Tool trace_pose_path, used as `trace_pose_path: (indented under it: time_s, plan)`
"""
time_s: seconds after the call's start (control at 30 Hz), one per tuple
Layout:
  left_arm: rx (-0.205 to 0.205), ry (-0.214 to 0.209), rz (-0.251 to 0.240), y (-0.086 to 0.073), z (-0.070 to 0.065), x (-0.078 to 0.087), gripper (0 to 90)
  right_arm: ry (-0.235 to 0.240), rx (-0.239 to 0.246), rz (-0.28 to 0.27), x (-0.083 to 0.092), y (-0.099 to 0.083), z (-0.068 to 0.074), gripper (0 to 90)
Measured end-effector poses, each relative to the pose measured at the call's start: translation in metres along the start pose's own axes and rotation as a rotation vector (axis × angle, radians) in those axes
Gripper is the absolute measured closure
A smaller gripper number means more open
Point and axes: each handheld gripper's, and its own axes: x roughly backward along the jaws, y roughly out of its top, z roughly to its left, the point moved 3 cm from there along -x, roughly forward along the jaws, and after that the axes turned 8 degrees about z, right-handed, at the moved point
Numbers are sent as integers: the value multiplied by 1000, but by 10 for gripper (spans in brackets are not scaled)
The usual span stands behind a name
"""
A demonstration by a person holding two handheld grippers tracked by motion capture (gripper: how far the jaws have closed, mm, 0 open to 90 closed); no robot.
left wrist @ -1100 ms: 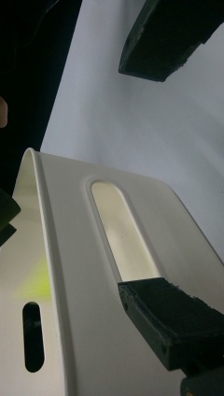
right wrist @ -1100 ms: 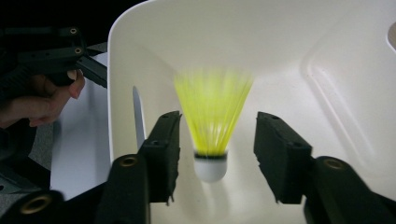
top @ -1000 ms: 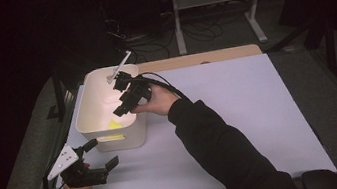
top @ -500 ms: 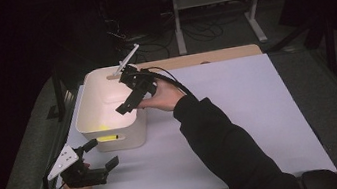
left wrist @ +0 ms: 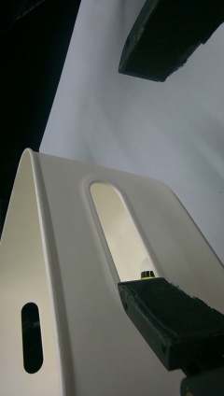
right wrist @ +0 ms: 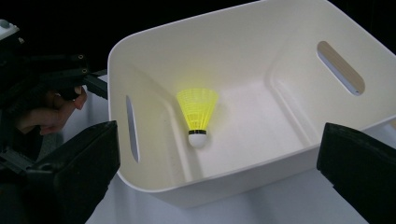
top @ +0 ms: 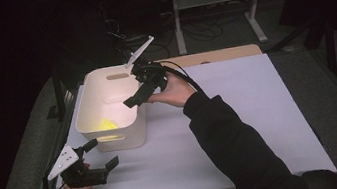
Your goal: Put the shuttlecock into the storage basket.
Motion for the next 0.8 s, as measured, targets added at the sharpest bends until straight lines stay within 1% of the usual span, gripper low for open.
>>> trace_pose_path:
  time_s: [0.27, 0.37, 0.8]
  plan:
    - [1, 1, 1, 0, 0, 0, 0, -17, -11, -14, 14, -8, -5, 0]
    - [2, 2, 1, 0, 0, 0, 0, -24, -11, -10, 18, -12, -7, 0]
    - [3, 0, -1, 0, 0, 0, 0, -42, -34, -23, 30, -28, -14, 0]
